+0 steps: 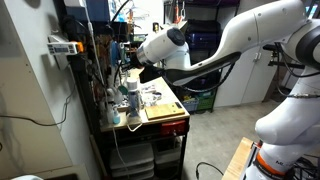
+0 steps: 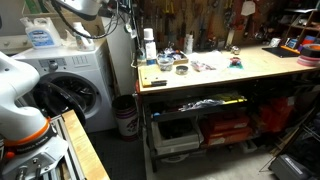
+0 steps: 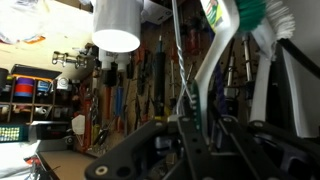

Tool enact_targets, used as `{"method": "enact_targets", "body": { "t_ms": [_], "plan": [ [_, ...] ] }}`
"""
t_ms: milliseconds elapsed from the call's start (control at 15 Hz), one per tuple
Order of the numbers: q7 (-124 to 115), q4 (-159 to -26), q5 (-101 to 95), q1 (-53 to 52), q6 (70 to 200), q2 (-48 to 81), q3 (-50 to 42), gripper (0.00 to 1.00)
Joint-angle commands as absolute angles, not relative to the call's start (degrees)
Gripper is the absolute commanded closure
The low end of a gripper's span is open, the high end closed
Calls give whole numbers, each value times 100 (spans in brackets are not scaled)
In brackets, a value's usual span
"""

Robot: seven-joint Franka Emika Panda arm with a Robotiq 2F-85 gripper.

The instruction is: Pick up the green and white brush and put it on the brown object on the table

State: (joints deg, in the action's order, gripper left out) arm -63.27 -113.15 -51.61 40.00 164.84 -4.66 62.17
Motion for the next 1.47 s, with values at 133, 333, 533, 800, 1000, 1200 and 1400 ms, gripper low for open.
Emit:
{"method": "enact_targets", "body": {
  "t_ms": [133, 333, 533, 800, 1000, 1200, 1400],
  "plan": [
    [-6494, -11210, -5287, 4033, 16371, -321, 6299, 96],
    [-6514, -11218, -5267, 4025, 16409, -388, 6280, 96],
    [-6492, -11224, -5226, 4009, 16437, -455, 6266, 96],
    [-6508, -11238, -5205, 4016, 16432, -528, 6254, 96],
    [-6495, -11269, -5158, 4006, 16447, -589, 6232, 96],
    [-6469, -11308, -5106, 3986, 16534, -677, 6201, 96],
    [-6558, -11387, -5172, 4030, 16532, -937, 6146, 96]
  ]
}}
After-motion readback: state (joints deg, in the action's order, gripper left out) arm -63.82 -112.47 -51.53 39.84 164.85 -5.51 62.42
